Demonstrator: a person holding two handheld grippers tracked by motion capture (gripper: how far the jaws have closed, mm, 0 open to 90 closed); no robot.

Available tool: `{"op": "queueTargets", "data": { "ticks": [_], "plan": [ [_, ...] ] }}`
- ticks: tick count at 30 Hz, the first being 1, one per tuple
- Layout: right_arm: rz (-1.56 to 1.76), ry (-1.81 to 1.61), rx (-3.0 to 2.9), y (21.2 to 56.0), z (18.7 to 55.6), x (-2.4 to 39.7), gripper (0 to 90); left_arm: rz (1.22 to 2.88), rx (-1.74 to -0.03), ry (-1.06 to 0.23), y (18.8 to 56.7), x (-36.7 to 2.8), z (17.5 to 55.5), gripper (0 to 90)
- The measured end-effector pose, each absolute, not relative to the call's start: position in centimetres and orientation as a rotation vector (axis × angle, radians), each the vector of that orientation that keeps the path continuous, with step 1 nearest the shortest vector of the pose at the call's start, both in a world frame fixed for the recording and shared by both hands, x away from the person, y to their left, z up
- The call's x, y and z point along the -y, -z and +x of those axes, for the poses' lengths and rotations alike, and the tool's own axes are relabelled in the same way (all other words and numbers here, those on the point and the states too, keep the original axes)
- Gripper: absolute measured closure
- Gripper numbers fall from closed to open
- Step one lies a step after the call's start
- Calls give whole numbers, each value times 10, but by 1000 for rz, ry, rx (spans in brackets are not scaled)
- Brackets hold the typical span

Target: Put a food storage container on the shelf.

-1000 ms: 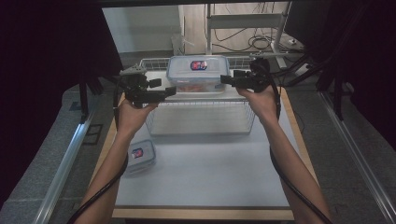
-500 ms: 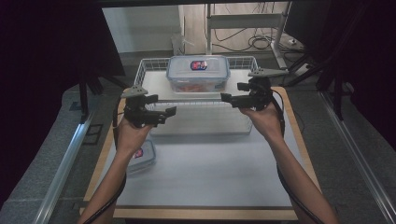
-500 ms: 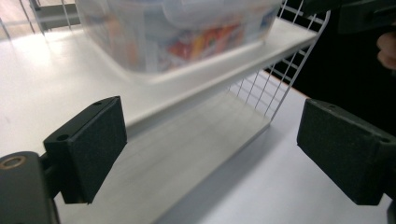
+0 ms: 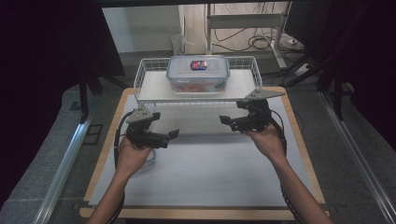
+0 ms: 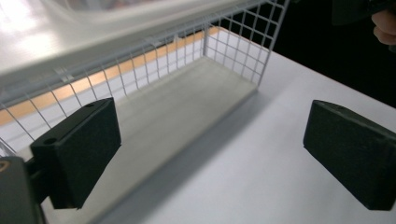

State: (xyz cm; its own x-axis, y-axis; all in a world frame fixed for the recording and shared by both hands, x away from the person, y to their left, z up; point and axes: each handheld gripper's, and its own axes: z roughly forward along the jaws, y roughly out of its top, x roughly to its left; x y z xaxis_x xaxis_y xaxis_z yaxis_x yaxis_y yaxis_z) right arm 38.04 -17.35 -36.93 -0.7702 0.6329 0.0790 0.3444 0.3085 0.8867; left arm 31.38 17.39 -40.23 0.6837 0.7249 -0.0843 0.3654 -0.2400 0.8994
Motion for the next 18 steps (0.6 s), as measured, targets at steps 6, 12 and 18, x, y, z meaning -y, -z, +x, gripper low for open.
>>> {"op": "queueTargets", "data": {
  "ticks": [6, 12, 18],
  "plan": [
    [879, -1426, -2319, 386, 365, 177, 74, 1868, -874, -416, 425, -176, 301, 20],
    [888, -1397, -2347, 406, 351, 183, 77, 1916, -874, -426, 443, -171, 285, 28],
    [888, -1366, -2369, 420, 339, 187, 82, 1953, -867, -476, 455, -167, 271, 39]
  ]
}}
